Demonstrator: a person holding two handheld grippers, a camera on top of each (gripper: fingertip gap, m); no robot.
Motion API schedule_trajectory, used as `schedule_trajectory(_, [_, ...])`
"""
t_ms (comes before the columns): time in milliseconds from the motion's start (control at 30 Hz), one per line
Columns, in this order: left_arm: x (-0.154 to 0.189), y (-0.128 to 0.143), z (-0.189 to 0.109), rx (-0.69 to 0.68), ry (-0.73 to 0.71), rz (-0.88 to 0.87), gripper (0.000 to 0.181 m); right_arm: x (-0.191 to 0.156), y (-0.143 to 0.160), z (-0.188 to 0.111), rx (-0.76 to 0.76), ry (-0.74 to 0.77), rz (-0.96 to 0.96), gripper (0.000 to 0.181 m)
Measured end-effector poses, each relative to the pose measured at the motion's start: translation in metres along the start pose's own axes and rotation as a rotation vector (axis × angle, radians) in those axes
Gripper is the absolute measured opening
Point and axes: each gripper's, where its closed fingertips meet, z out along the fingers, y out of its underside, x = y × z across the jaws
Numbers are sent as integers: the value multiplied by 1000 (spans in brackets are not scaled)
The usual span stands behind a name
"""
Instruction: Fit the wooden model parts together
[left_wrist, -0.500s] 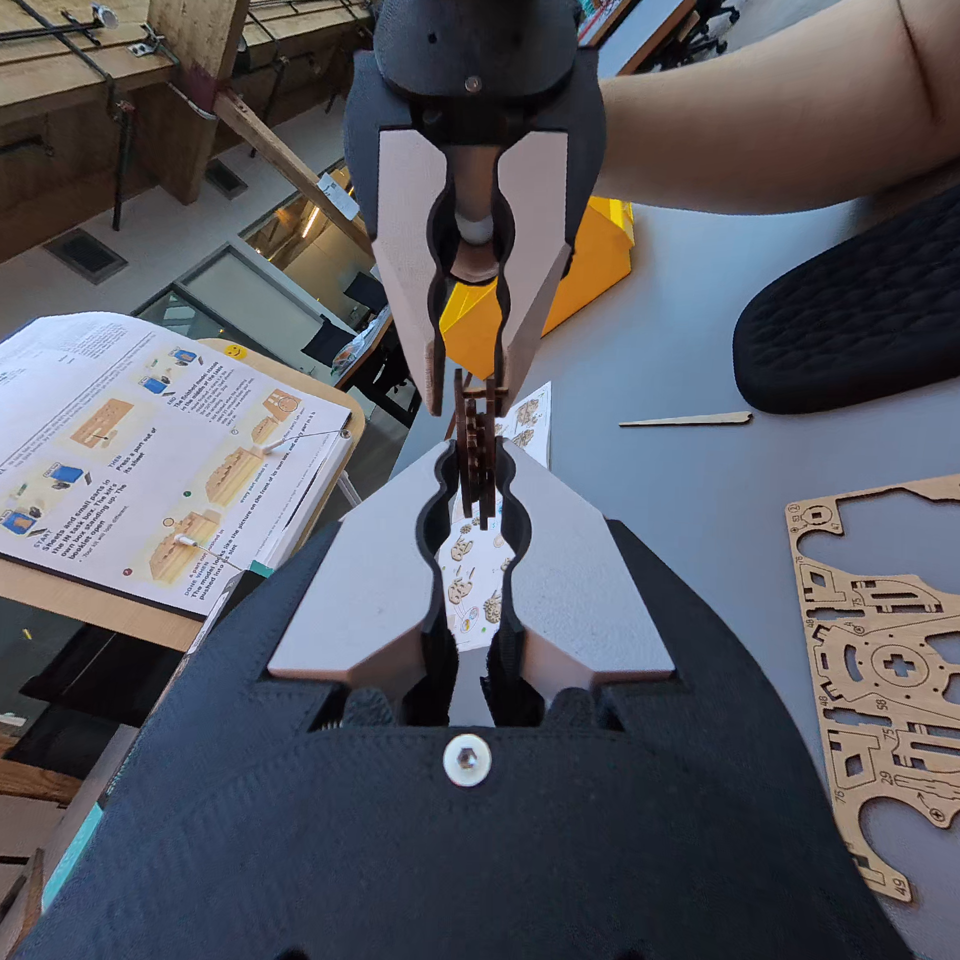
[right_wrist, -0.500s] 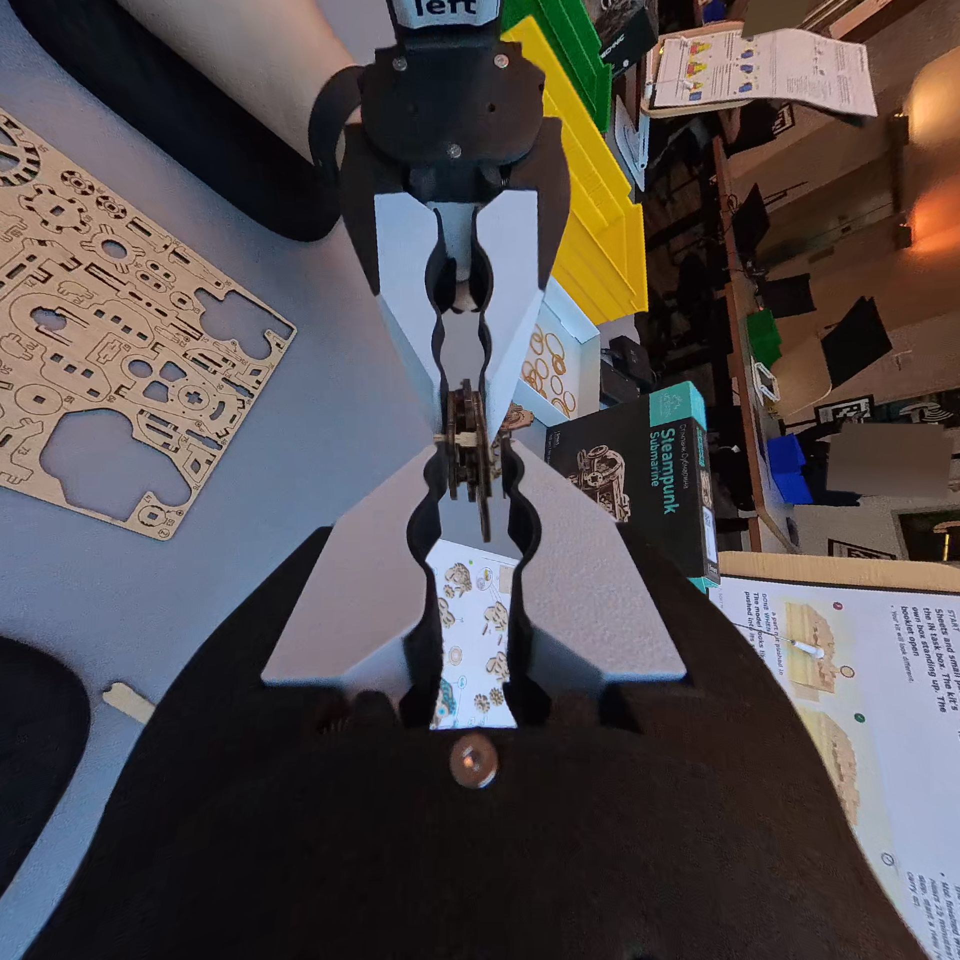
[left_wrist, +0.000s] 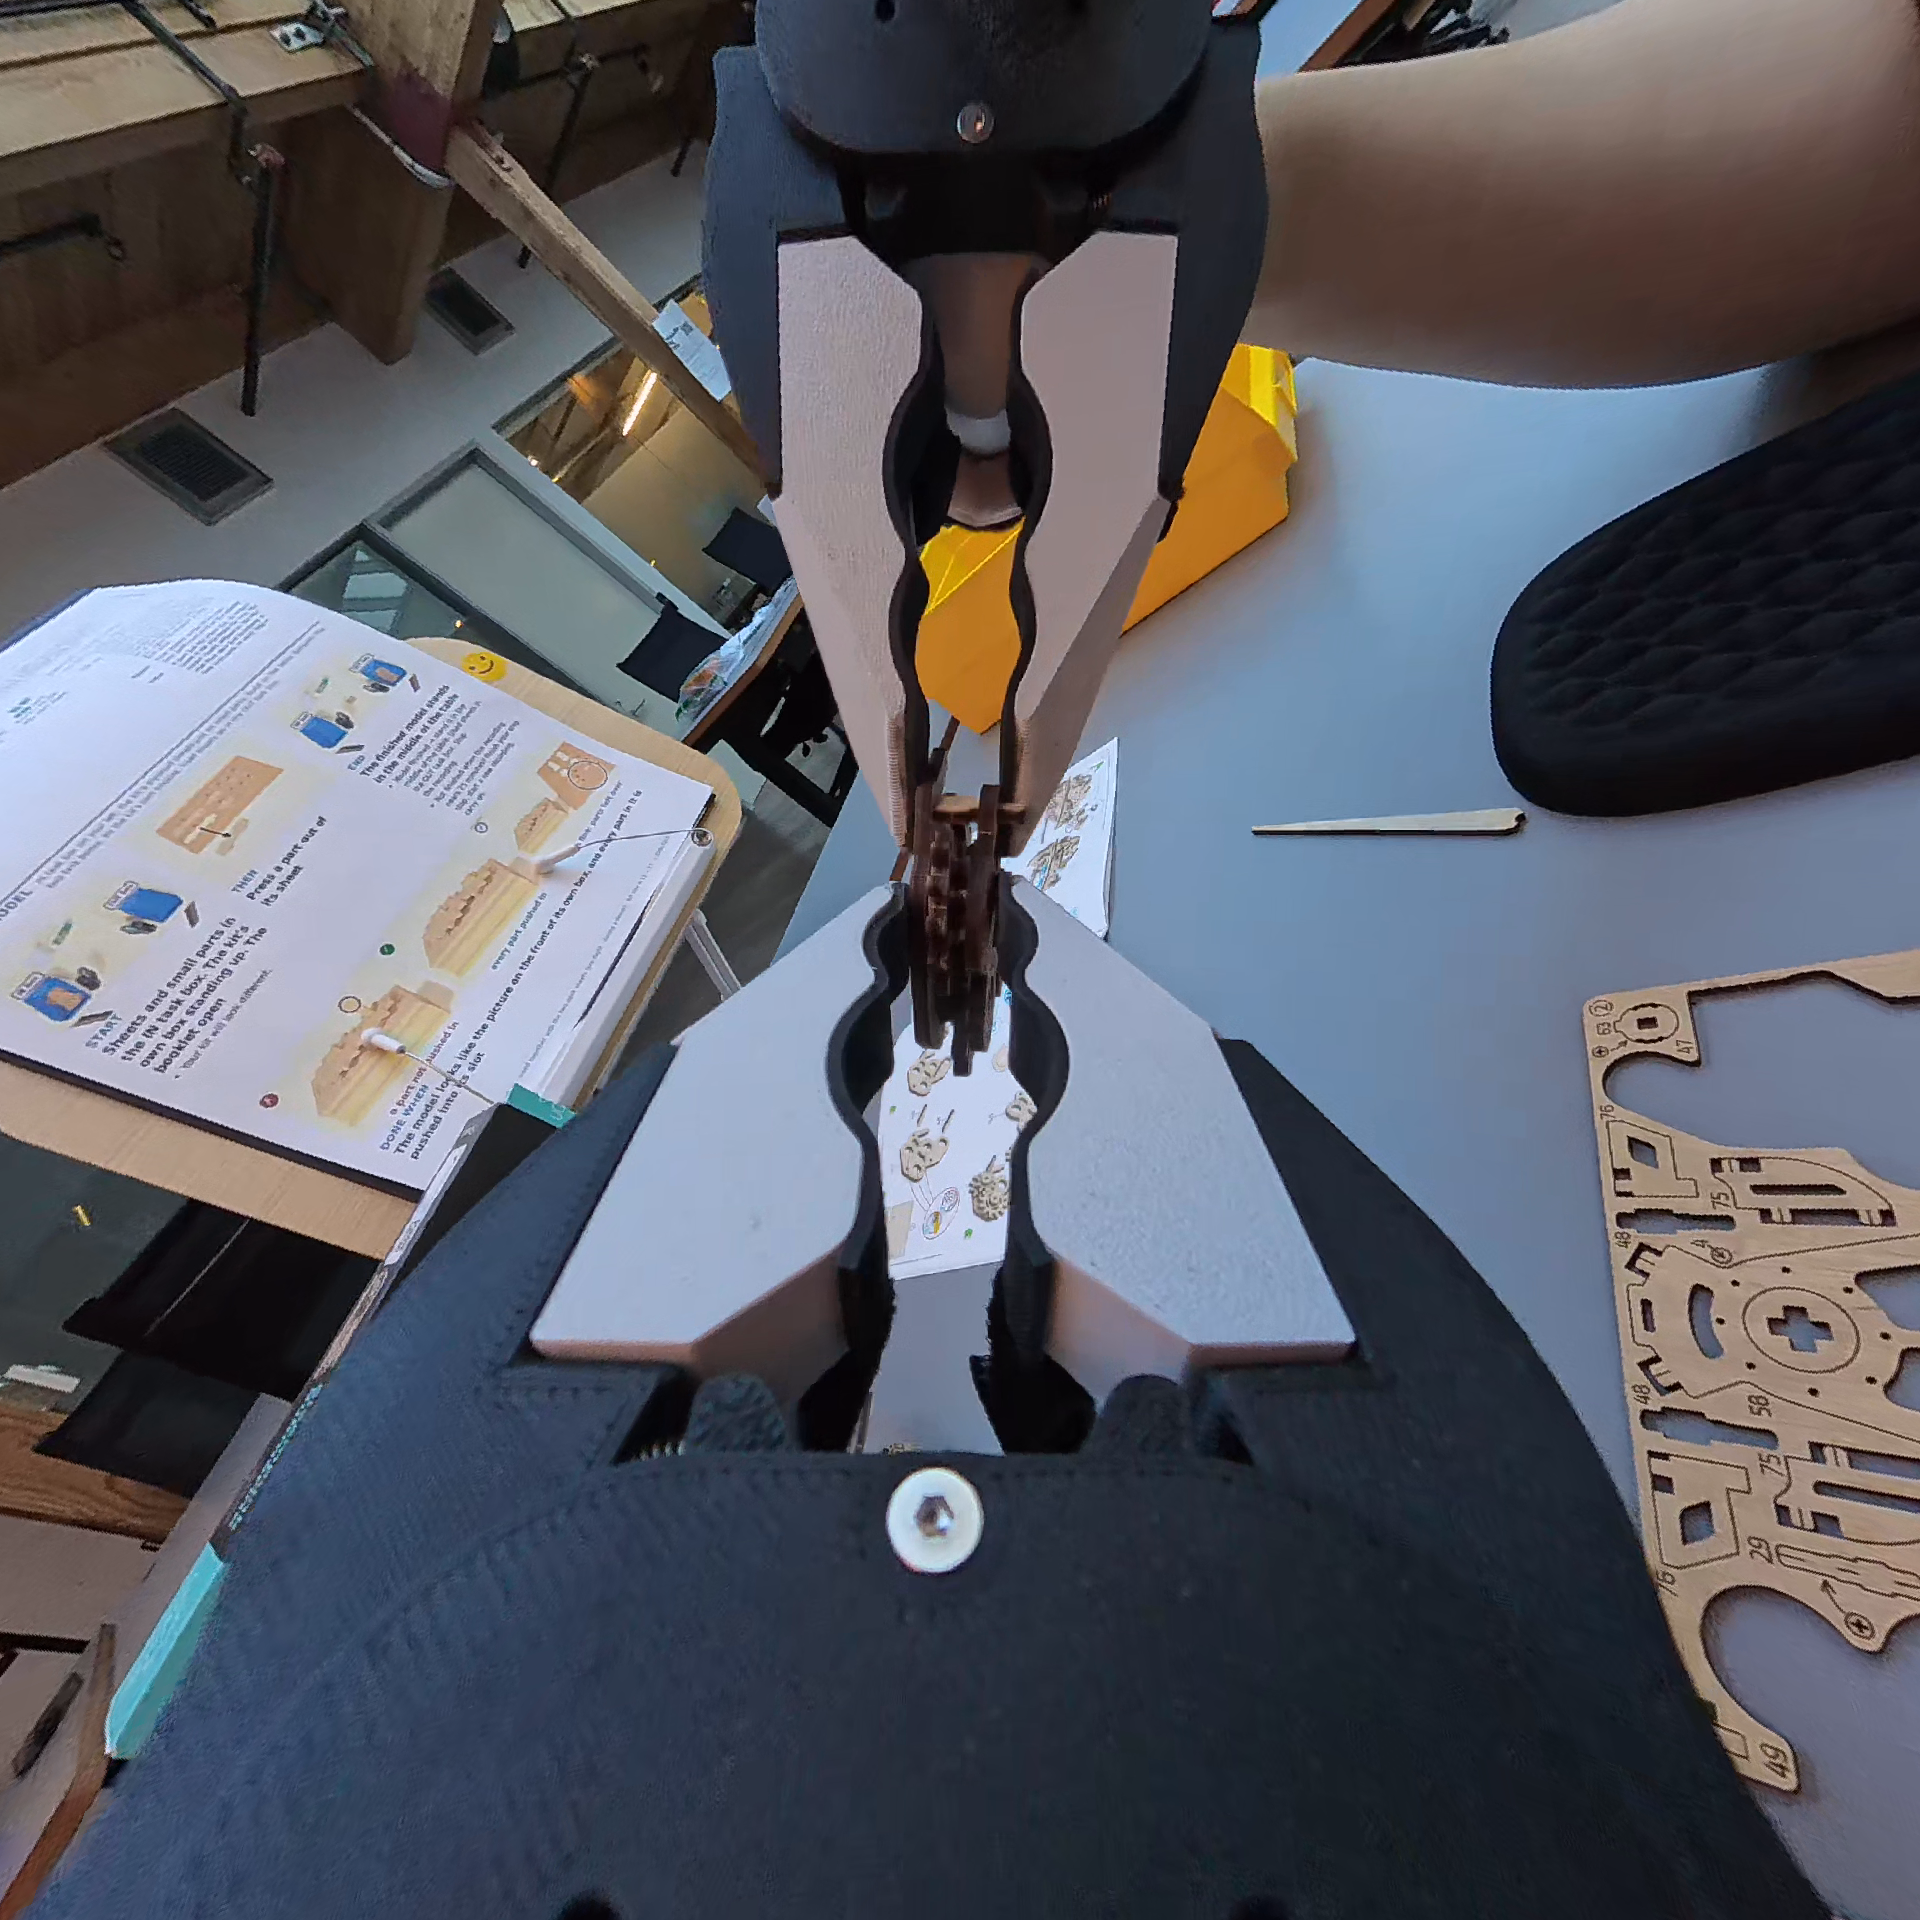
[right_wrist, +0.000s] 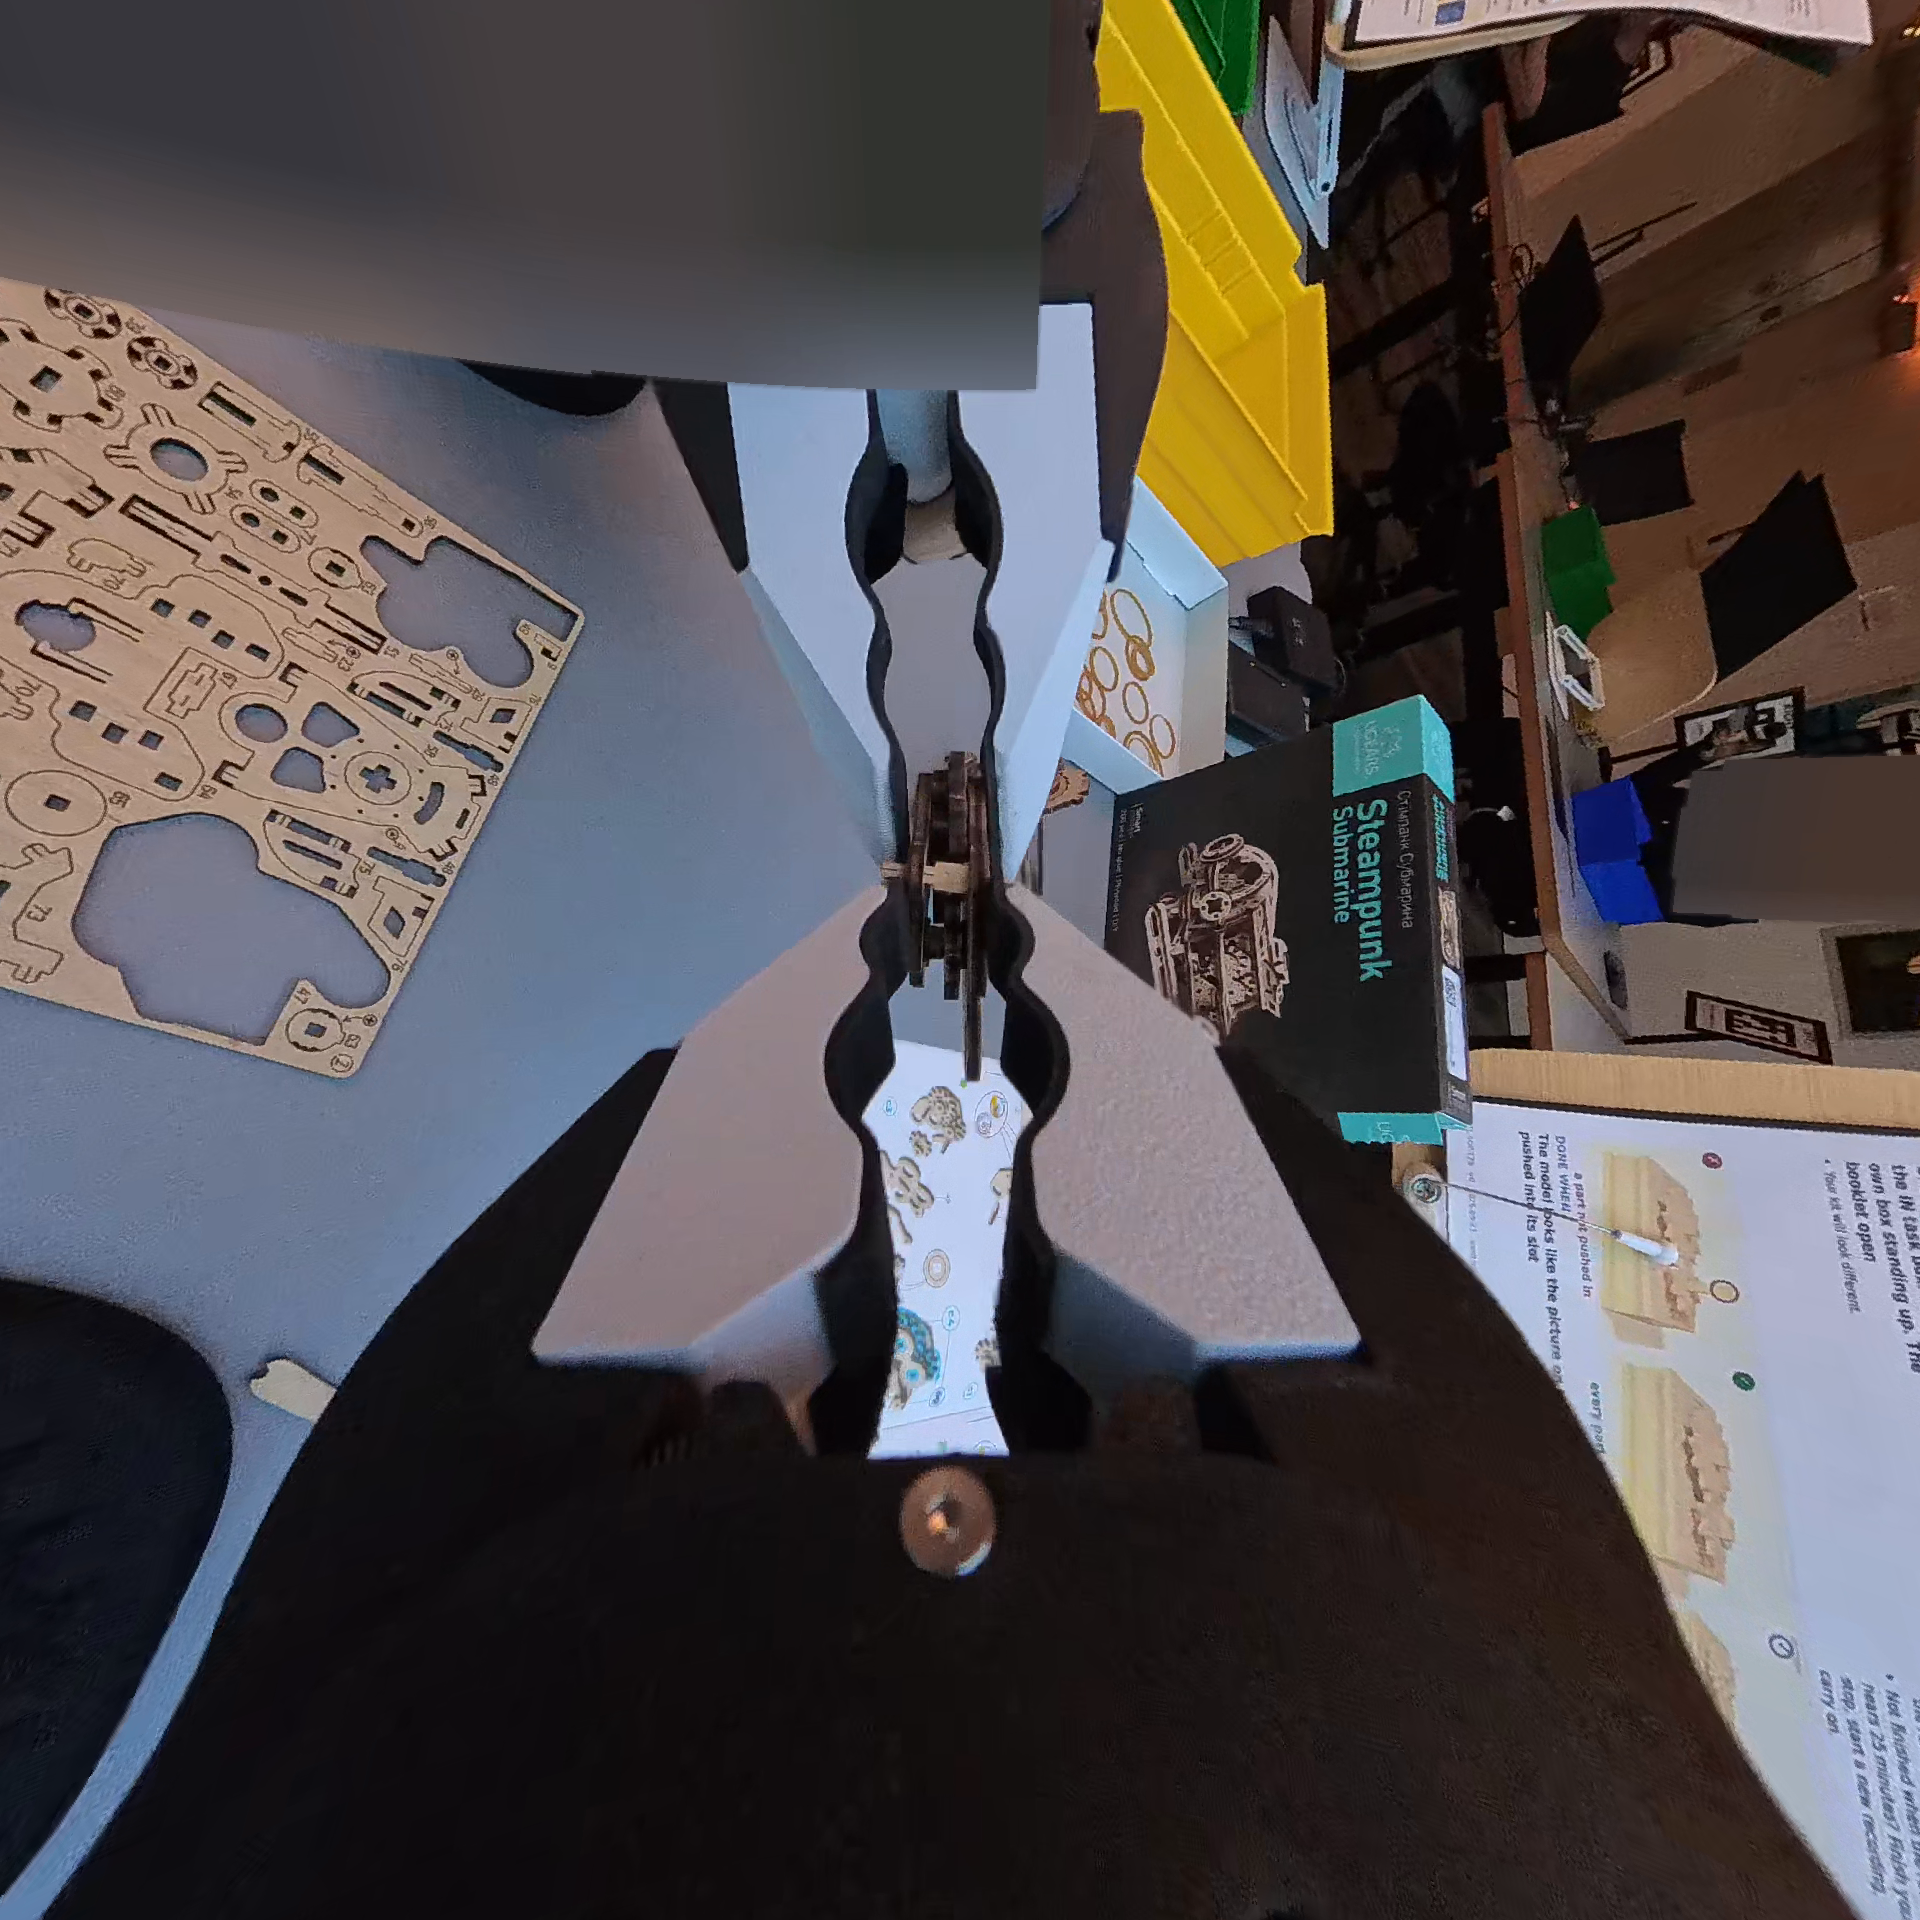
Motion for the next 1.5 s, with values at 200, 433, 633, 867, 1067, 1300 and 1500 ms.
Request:
schedule_trajectory(200, [4,2,2,-28,2,55,13,-4,7,5,-63,-6,-25,13])
schedule_trajectory(433, [6,16,4,-121,9,95,12,-5,16,15,-139,18,-32,13])
schedule_trajectory(633, [7,25,3,-174,43,85,11,-7,17,23,-185,33,-52,12])
schedule_trajectory(867, [5,32,-1,-184,85,37,12,-4,18,30,-142,23,21,13])
schedule_trajectory(1067, [-10,14,-5,-89,29,-57,12,17,-2,5,142,70,112,8])
schedule_trajectory(1300, [-9,7,-5,-53,26,-68,11,11,-7,4,198,64,42,15])
schedule_trajectory(1500, [-10,0,-7,-14,33,-109,11,14,-15,-1,253,80,45,15])
